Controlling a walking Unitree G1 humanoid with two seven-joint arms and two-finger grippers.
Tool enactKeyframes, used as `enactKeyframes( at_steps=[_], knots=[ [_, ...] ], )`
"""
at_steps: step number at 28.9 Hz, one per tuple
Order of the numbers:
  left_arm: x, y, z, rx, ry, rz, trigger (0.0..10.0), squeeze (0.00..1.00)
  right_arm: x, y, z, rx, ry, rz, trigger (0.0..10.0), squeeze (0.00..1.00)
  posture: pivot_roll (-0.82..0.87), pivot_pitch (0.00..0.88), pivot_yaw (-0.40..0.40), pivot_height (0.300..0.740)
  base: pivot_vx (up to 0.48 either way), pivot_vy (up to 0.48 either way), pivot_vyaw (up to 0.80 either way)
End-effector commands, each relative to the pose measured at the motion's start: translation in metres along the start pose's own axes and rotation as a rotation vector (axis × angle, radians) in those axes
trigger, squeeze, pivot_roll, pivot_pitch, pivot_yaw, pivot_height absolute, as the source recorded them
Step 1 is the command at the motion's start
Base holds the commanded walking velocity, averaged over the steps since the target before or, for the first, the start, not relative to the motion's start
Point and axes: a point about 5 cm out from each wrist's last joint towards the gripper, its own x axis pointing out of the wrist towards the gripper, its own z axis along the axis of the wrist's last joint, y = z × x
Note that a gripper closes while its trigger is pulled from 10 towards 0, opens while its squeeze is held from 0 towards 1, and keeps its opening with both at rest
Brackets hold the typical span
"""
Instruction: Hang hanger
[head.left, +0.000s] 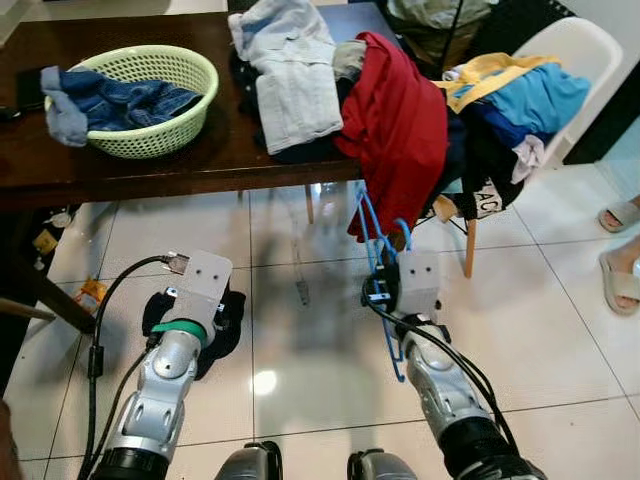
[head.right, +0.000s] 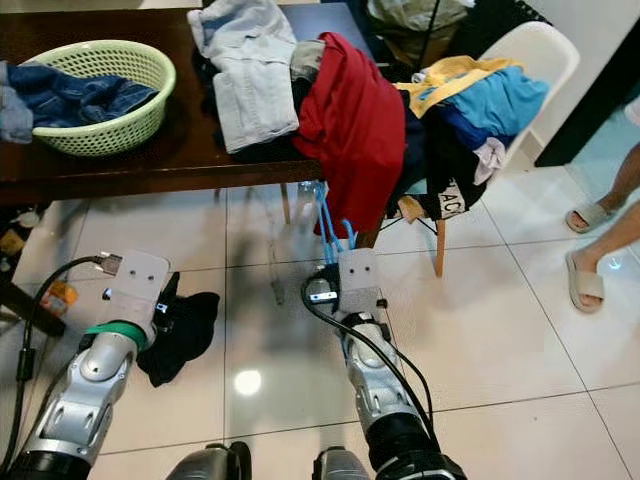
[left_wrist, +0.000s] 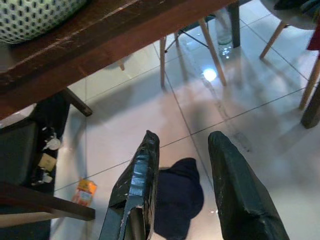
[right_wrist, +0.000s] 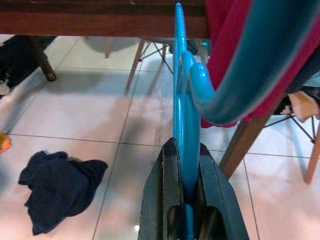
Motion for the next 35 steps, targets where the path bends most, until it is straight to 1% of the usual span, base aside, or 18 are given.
enactKeyframes(
  at_steps=[1, 2, 5, 7, 13, 17, 19, 20, 21, 22, 24, 26, 28, 33, 34, 35],
  knots=[
    [0.001, -0.004, -0.006, 0.002, 0.024, -0.049, 10.0, 0.00, -0.005, -0.001, -0.004, -0.005, 0.001, -0.004, 10.0, 0.00, 0.05, 0.058, 0.095, 0.733, 0.000, 0.000, 0.00],
    [0.001, -0.004, -0.006, 0.002, 0.024, -0.049, 10.0, 0.00, -0.005, -0.001, -0.004, -0.005, 0.001, -0.004, 10.0, 0.00, 0.05, 0.058, 0.095, 0.733, 0.000, 0.000, 0.00],
    [0.001, -0.011, -0.009, 0.003, 0.046, -0.105, 10.0, 0.00, -0.007, -0.001, -0.005, -0.003, -0.004, -0.026, 10.0, 0.00, 0.03, 0.061, 0.123, 0.733, 0.000, 0.000, 0.00],
    [0.000, -0.016, -0.005, -0.020, 0.039, -0.146, 10.0, 0.00, -0.010, 0.001, -0.005, 0.007, -0.013, -0.047, 10.0, 0.00, 0.01, 0.073, 0.126, 0.733, 0.000, 0.000, 0.00],
    [-0.002, -0.015, -0.005, -0.015, 0.039, -0.136, 10.0, 0.00, -0.013, 0.001, -0.006, 0.003, -0.012, -0.049, 10.0, 0.00, 0.01, 0.085, 0.122, 0.733, 0.000, 0.000, 0.00],
    [-0.006, -0.014, 0.001, 0.022, 0.002, -0.136, 10.0, 0.00, -0.014, -0.004, -0.009, -0.011, 0.005, -0.046, 10.0, 0.00, 0.04, 0.110, 0.104, 0.733, 0.000, 0.000, 0.00],
    [-0.006, -0.014, 0.001, 0.022, 0.002, -0.136, 10.0, 0.00, -0.014, -0.004, -0.009, -0.011, 0.005, -0.046, 10.0, 0.00, 0.04, 0.110, 0.104, 0.733, 0.000, 0.000, 0.00],
    [-0.008, -0.010, 0.003, 0.015, -0.013, -0.111, 10.0, 0.00, -0.011, -0.005, -0.007, -0.014, 0.003, -0.043, 10.0, 0.00, 0.05, 0.112, 0.084, 0.733, 0.000, 0.000, 0.00],
    [-0.008, -0.010, 0.003, 0.015, -0.013, -0.111, 10.0, 0.00, -0.011, -0.005, -0.007, -0.014, 0.003, -0.043, 10.0, 0.00, 0.05, 0.112, 0.084, 0.733, 0.000, 0.000, 0.00],
    [-0.007, -0.007, 0.005, 0.002, -0.021, -0.097, 10.0, 0.00, -0.008, -0.003, -0.002, -0.015, -0.006, -0.035, 10.0, 0.00, 0.05, 0.110, 0.076, 0.733, 0.000, 0.000, 0.00],
    [-0.004, -0.007, 0.009, -0.020, -0.037, -0.088, 10.0, 0.00, -0.005, 0.000, 0.002, -0.019, -0.023, -0.012, 10.0, 0.00, 0.05, 0.102, 0.066, 0.733, 0.000, 0.000, 0.00],
    [-0.004, -0.007, 0.009, -0.020, -0.037, -0.088, 10.0, 0.00, -0.005, 0.000, 0.002, -0.019, -0.023, -0.012, 10.0, 0.00, 0.05, 0.102, 0.066, 0.733, 0.000, 0.000, 0.00],
    [-0.001, -0.011, 0.010, -0.028, -0.040, -0.093, 10.0, 0.00, -0.004, -0.001, 0.002, -0.011, -0.021, -0.020, 10.0, 0.00, 0.04, 0.079, 0.055, 0.733, 0.000, 0.000, 0.00],
    [0.001, -0.015, 0.012, -0.035, -0.040, -0.099, 10.0, 0.00, -0.005, -0.003, 0.002, -0.007, -0.019, -0.026, 10.0, 0.00, 0.02, 0.080, 0.052, 0.733, 0.000, 0.000, 0.00],
    [0.003, -0.017, 0.012, -0.036, -0.038, -0.097, 10.0, 0.00, -0.006, -0.004, 0.000, 0.016, -0.002, -0.028, 10.0, 0.00, 0.02, 0.079, 0.048, 0.733, 0.000, 0.000, -0.79],
    [0.003, -0.017, 0.012, -0.036, -0.038, -0.097, 10.0, 0.00, -0.006, -0.004, 0.000, 0.016, -0.002, -0.028, 10.0, 0.00, 0.02, 0.079, 0.048, 0.733, 0.000, 0.000, -0.79]
  ],
)
